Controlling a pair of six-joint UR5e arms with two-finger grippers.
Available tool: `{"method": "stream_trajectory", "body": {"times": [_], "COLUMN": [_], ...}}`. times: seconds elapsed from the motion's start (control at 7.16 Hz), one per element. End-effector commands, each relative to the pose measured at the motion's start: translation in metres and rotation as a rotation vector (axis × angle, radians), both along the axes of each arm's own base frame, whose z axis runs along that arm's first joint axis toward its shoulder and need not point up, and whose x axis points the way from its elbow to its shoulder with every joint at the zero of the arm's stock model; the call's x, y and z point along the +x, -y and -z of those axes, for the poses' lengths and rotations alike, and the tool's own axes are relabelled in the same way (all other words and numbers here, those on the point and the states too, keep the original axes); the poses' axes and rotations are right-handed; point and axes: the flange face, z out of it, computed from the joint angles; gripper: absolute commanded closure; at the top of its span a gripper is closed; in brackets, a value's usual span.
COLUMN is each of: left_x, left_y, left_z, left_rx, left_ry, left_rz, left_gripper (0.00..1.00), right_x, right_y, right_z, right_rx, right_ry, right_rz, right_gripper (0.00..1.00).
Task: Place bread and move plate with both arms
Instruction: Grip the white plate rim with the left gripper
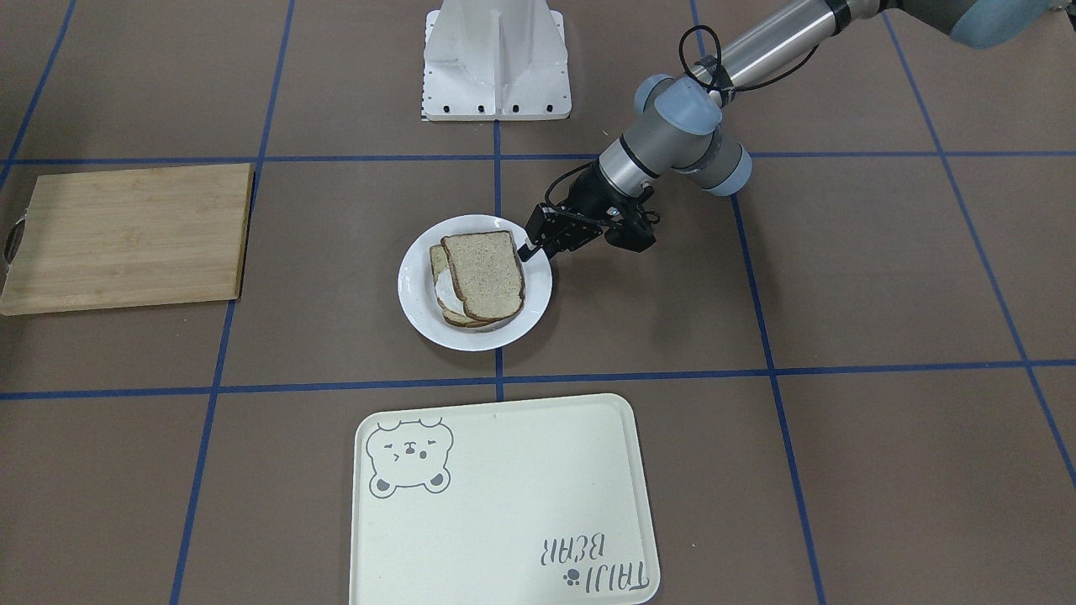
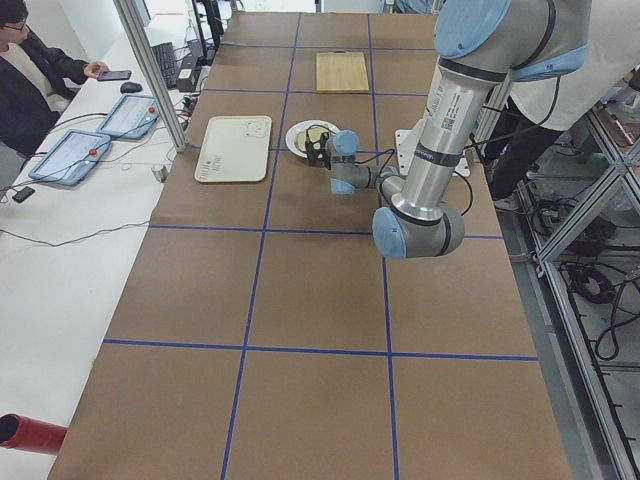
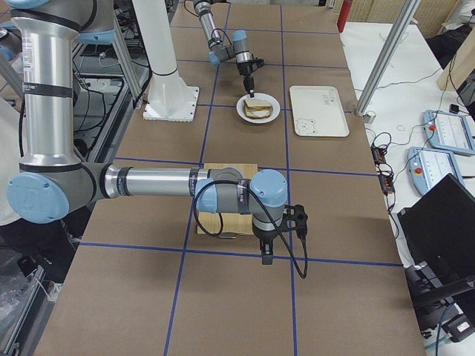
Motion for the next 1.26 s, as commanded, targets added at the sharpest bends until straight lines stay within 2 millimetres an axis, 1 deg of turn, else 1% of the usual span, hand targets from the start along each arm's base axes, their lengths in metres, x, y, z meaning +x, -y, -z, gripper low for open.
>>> {"method": "stream_trajectory", "body": {"times": [0.0,0.14,0.42,0.56,0.7,0.84,0.98,1.12], "left_x": [0.003,0.003,-0.001,-0.004,-0.012,-0.023,-0.042,-0.054], "left_y": [0.001,0.002,0.001,0.0,0.003,0.02,0.047,0.077], "left_z": [0.002,0.007,0.011,0.017,0.028,0.033,0.039,0.041], "left_rx": [0.001,0.004,0.015,-0.027,-0.077,-0.11,-0.139,-0.178], "left_ry": [-0.007,-0.014,-0.058,-0.111,-0.192,-0.216,-0.236,-0.247], "left_rz": [0.002,0.002,0.003,0.003,0.008,0.04,0.091,0.137], "left_gripper": [0.77,1.0,1.0,1.0,1.0,1.0,1.0,1.0], "right_x": [0.0,0.0,0.0,0.0,0.0,0.0,0.0,0.0], "right_y": [0.0,0.0,0.0,0.0,0.0,0.0,0.0,0.001], "right_z": [-0.001,-0.001,-0.001,-0.002,-0.002,-0.002,-0.002,-0.002], "right_rx": [-0.001,-0.001,-0.001,0.0,0.001,0.0,0.0,0.001], "right_ry": [0.0,0.0,0.0,0.0,0.0,0.0,0.0,0.0], "right_rz": [0.0,0.0,0.0,0.001,0.001,0.001,0.001,0.001], "right_gripper": [0.0,0.0,0.0,0.0,0.0,0.0,0.0,0.0]}}
